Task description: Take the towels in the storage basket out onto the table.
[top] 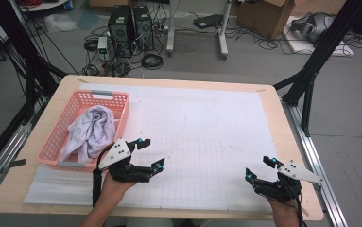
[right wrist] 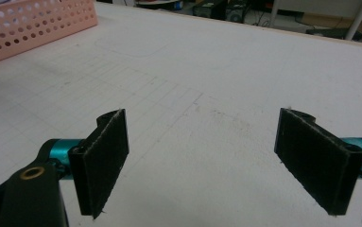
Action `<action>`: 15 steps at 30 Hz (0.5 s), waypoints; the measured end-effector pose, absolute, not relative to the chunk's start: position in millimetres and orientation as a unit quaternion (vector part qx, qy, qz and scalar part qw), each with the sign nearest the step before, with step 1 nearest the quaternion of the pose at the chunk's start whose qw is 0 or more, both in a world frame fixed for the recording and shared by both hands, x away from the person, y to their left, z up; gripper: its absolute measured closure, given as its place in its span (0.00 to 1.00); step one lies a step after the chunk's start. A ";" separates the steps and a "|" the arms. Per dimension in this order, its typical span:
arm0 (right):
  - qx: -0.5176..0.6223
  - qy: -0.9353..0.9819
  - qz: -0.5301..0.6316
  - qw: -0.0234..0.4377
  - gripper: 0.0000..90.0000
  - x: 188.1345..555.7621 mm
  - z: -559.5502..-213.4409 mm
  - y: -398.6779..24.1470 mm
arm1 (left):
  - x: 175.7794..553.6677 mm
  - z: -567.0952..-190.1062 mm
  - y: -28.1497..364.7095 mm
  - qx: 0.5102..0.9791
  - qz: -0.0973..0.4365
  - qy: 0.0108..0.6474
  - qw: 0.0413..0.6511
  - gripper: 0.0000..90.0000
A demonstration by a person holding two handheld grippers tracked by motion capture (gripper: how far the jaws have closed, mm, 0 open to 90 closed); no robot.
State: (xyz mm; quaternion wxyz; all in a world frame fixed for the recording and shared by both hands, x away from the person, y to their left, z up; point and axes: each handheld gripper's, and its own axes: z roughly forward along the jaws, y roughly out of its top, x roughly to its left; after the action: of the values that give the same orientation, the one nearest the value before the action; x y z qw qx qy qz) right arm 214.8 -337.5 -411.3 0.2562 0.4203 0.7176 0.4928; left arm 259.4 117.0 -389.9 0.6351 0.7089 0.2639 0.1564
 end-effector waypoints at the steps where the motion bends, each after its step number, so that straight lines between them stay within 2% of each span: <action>1: 0.420 0.718 0.492 0.257 0.19 215.4 -411.3 -337.9 | 259.8 -387.1 116.9 0.708 0.159 0.264 0.636 0.19; 15: 0.419 0.719 0.492 0.256 0.19 216.6 -410.4 -338.6 | 278.9 -352.5 132.6 0.699 0.182 0.274 0.635 0.19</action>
State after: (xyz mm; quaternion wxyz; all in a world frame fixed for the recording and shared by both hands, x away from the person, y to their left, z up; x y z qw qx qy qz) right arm 216.6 -338.6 -410.4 0.2559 0.4186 0.7190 0.4923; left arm 278.9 132.6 -352.5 0.6351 0.6988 0.2744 0.1818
